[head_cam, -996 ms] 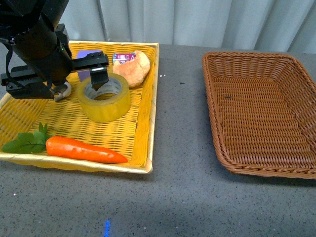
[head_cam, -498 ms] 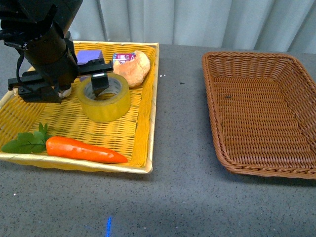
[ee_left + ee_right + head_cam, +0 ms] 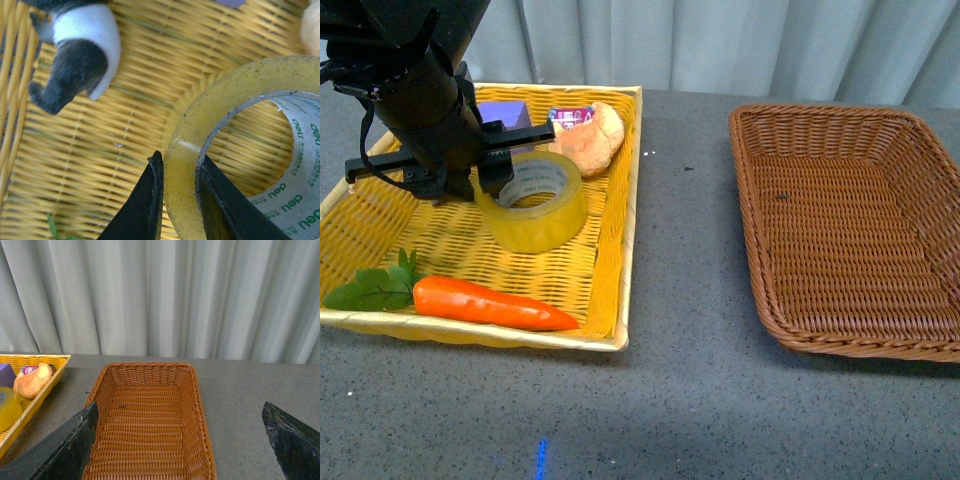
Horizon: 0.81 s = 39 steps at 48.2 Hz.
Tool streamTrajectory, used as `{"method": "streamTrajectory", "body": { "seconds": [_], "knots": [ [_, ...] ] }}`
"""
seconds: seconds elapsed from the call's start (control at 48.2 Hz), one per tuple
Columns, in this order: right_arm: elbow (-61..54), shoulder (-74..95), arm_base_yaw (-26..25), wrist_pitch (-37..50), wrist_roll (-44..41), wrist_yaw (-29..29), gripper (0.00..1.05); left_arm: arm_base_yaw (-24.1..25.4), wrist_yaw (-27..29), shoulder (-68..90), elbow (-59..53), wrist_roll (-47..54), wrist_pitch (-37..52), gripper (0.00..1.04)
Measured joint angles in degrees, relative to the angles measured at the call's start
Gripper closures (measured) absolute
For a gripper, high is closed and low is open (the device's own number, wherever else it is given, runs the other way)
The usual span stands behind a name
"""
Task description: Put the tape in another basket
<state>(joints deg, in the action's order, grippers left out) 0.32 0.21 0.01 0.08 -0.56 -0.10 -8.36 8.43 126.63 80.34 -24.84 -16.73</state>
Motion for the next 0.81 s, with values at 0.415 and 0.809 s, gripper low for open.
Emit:
{"method": "streamTrajectory", "body": {
  "seconds": [0.415,0.809],
  "knots": [
    [0.0,0.0,0.0,0.0,0.0,0.0,0.09,-0.87,-7.8,-8.17,1.79,18.27,9.77,0.89],
    [0.0,0.0,0.0,0.0,0.0,0.0,0.09,-7.34,-20.61,-6.34,17.22,37.13,2.99,0.89]
  ]
}}
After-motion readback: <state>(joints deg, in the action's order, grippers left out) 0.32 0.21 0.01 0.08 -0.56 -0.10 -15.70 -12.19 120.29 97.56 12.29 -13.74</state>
